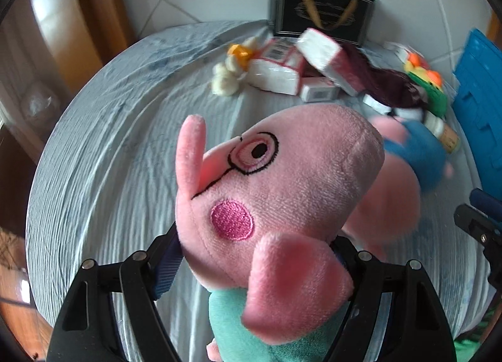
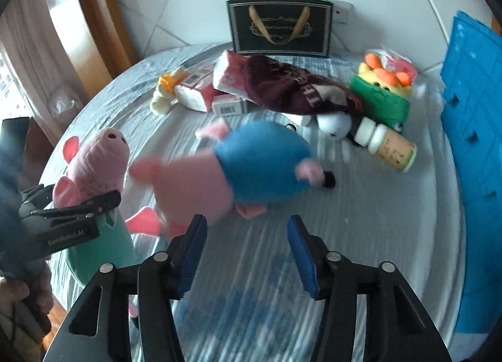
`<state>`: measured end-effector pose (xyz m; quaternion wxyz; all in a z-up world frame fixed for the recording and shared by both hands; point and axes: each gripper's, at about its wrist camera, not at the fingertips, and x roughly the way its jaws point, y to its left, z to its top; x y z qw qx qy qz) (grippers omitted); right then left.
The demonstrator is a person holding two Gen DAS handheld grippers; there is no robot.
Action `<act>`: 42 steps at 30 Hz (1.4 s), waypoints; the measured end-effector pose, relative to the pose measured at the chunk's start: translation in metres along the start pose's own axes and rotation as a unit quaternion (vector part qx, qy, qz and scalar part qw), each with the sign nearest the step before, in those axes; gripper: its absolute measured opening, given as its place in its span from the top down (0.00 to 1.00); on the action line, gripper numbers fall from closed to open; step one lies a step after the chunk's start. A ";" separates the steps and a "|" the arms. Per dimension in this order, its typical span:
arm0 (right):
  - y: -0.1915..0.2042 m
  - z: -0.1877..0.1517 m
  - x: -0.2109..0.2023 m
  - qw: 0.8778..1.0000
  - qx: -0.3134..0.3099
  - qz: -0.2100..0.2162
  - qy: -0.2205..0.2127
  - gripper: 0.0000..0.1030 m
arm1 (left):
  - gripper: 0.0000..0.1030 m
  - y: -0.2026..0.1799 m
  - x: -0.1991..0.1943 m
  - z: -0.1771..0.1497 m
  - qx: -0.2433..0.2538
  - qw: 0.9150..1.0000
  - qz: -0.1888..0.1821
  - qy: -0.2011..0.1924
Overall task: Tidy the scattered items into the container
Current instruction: 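Lift both pig plushes and carry them toward the blue crate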
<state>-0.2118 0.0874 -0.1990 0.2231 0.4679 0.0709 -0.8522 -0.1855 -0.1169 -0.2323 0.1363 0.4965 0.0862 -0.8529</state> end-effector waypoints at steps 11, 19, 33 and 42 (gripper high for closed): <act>0.042 0.016 0.026 0.968 -0.243 0.047 0.029 0.29 | 0.24 -0.001 0.004 -0.032 -0.108 0.993 0.041 0.019; 0.045 0.006 0.036 0.883 -0.460 0.089 0.025 0.08 | 0.24 -0.036 0.002 -0.059 -0.235 0.967 0.089 0.043; 0.018 0.005 0.085 0.865 -0.492 0.095 -0.039 0.00 | 0.25 -0.065 0.047 -0.014 -0.235 0.961 0.145 0.030; 0.013 0.018 0.111 0.888 -0.442 0.117 -0.044 0.00 | 0.24 -0.064 0.037 -0.016 -0.231 0.961 0.150 0.018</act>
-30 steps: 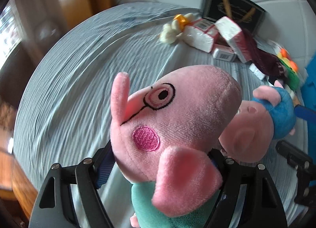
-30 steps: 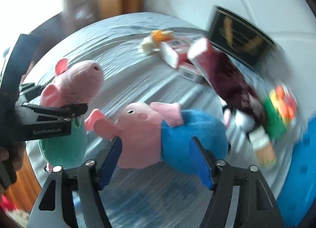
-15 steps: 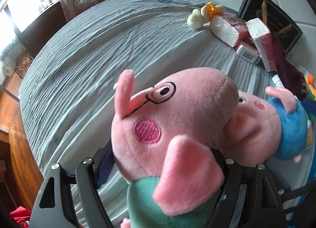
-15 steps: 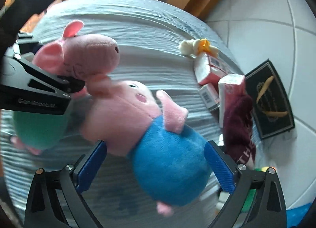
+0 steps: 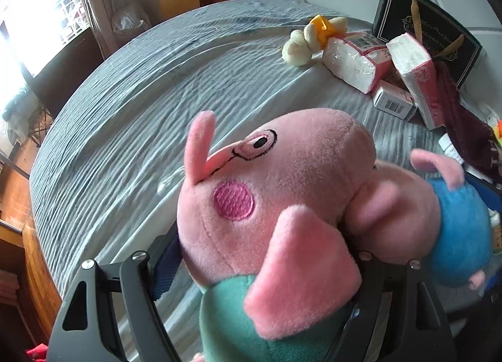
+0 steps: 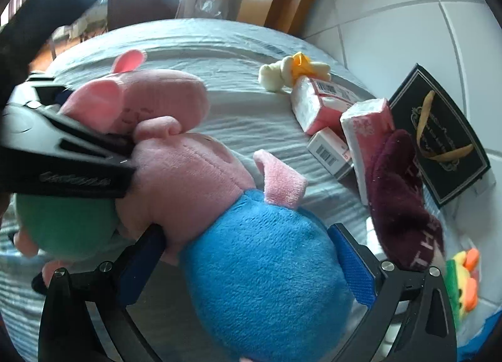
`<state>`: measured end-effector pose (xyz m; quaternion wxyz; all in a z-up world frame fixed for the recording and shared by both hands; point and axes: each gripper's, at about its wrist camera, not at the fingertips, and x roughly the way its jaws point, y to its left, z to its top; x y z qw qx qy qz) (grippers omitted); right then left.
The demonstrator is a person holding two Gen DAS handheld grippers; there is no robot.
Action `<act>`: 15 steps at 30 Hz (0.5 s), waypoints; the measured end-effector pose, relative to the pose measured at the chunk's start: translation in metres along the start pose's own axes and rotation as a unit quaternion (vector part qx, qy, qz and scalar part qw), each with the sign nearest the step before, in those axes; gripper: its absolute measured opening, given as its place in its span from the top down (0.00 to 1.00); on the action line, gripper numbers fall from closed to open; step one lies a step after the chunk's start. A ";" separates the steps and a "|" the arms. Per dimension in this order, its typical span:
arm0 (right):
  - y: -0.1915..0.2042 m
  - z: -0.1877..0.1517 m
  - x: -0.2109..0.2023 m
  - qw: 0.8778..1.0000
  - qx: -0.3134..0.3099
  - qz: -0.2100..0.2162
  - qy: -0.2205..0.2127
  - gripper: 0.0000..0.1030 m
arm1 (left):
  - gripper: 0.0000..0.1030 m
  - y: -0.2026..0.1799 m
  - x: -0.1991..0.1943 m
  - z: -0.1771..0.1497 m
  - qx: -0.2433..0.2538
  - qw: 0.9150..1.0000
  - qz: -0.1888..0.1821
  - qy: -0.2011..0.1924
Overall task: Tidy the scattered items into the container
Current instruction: 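Lift both pig plushes and carry them toward the blue crate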
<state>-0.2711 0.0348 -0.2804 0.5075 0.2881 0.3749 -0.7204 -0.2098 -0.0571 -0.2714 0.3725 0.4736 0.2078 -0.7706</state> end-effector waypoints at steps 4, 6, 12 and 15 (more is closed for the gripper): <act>-0.020 -0.004 0.001 0.994 0.108 0.032 -0.006 0.00 | 0.24 0.015 -0.019 -0.019 -0.031 0.999 0.009 -0.007; -0.034 -0.005 -0.002 0.980 0.190 0.051 0.005 0.00 | 0.24 0.016 -0.021 -0.025 -0.034 0.999 0.008 -0.003; -0.013 -0.003 -0.029 0.974 0.214 0.070 0.030 0.03 | 0.24 0.008 -0.012 -0.023 -0.030 1.000 0.004 0.002; -0.005 -0.007 -0.033 0.988 0.146 0.013 0.038 0.03 | 0.24 0.002 -0.008 -0.022 -0.014 1.000 0.013 -0.003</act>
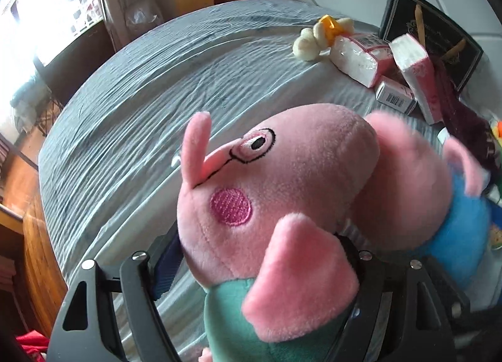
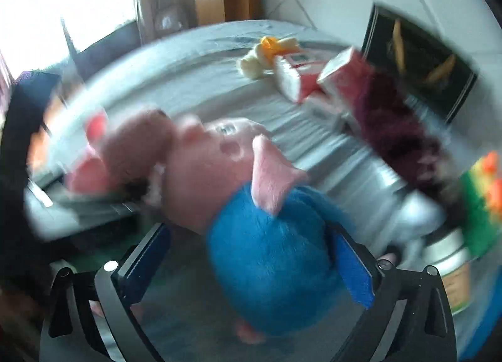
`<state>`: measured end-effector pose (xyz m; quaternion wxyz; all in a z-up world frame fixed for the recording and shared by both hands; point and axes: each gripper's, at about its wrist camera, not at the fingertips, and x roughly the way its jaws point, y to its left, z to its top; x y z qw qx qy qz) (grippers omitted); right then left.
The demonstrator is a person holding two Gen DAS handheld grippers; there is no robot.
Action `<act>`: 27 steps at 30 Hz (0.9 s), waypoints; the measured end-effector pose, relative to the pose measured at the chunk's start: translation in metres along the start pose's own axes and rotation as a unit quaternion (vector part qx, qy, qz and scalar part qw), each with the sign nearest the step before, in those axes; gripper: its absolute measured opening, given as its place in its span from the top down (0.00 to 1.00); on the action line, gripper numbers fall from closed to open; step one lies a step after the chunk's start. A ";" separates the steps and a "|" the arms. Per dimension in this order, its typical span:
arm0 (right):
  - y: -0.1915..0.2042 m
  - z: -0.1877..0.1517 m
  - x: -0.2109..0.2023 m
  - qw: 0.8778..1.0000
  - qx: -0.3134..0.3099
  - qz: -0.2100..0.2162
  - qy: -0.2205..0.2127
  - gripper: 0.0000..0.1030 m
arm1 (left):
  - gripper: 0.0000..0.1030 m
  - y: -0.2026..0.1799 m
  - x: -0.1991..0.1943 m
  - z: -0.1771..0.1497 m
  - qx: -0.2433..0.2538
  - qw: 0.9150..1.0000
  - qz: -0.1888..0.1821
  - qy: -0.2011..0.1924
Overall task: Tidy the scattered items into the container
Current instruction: 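Lift both pig plushes and carry them toward the blue crate, then lower both pig plushes into the blue crate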
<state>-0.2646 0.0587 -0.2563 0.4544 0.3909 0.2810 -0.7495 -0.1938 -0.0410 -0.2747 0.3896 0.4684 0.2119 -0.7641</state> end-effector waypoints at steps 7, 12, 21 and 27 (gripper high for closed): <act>-0.008 -0.006 0.036 0.994 -0.083 -0.075 0.001 0.00 | 0.23 -0.004 0.011 0.007 0.015 1.000 0.002 -0.004; -0.025 -0.005 0.036 0.999 0.004 -0.044 -0.018 0.17 | 0.24 -0.009 0.001 0.003 0.023 0.999 -0.002 -0.028; -0.052 -0.019 -0.029 0.986 0.151 0.022 -0.068 0.21 | 0.25 -0.008 -0.058 0.010 0.033 0.995 -0.037 -0.089; -0.045 -0.011 -0.104 0.978 0.168 -0.022 -0.126 0.20 | 0.25 -0.002 -0.127 0.018 0.057 0.984 -0.075 -0.152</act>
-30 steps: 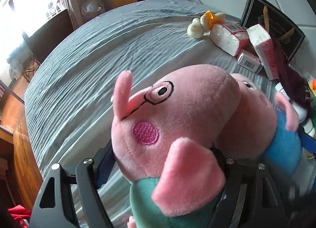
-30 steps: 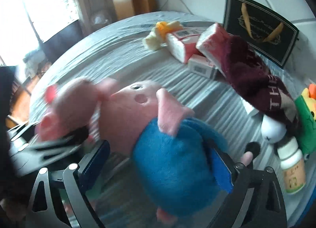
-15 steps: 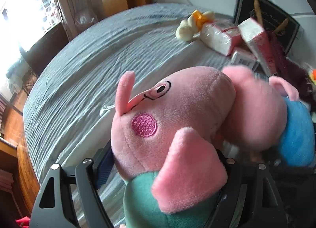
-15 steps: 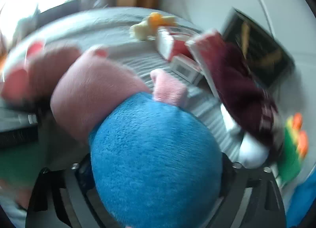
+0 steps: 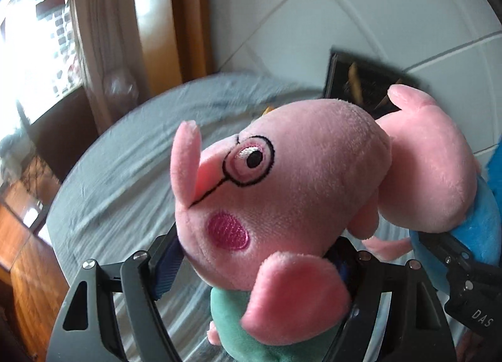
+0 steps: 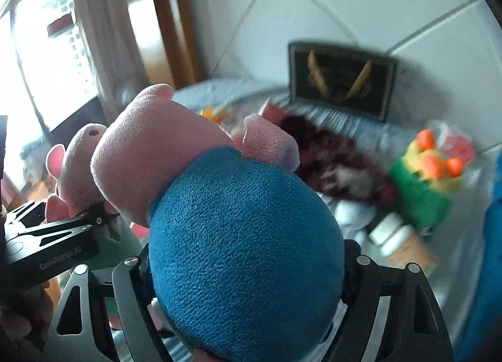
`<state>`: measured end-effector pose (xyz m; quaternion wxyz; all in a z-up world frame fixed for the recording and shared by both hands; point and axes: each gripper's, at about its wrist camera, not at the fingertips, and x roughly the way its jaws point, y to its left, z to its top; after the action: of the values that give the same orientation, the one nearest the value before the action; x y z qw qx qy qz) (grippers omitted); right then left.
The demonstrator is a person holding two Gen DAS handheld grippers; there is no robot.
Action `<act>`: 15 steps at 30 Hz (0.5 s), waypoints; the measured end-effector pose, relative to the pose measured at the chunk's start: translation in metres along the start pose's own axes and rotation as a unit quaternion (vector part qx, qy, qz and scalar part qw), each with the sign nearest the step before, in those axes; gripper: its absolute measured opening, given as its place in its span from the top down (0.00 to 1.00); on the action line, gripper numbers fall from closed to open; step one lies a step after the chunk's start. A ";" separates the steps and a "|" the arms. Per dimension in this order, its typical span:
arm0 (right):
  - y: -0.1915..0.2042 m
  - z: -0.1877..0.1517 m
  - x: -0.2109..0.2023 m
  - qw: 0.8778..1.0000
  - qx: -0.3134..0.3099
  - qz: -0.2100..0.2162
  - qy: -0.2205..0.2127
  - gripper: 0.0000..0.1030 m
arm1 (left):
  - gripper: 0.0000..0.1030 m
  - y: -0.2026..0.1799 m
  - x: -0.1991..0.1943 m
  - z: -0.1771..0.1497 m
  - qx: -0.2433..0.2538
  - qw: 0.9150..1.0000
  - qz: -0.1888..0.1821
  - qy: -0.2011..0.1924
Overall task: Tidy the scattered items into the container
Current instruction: 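Lower both pig plushes into the blue crate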
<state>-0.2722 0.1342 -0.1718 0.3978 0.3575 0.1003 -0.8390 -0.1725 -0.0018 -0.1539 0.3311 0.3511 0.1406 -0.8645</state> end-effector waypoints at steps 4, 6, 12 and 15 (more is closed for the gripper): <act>0.008 0.009 -0.065 0.998 0.014 -0.033 -0.051 0.20 | 0.25 0.000 -0.050 0.016 0.023 0.998 -0.037 -0.047; 0.014 0.015 -0.101 0.995 0.021 -0.054 -0.078 0.20 | 0.25 -0.001 -0.076 0.025 0.036 0.995 -0.061 -0.068; 0.028 0.027 -0.220 0.979 0.032 -0.125 -0.157 0.20 | 0.25 -0.016 -0.155 0.043 0.076 0.980 -0.133 -0.125; 0.025 0.027 -0.276 0.968 0.043 -0.161 -0.187 0.19 | 0.25 -0.033 -0.186 0.050 0.095 0.971 -0.170 -0.141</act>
<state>-0.1498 0.2703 0.0385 0.2536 0.1903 0.0438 -0.9474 -0.1215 0.0867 0.0123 0.1606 0.2261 0.0673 -0.9584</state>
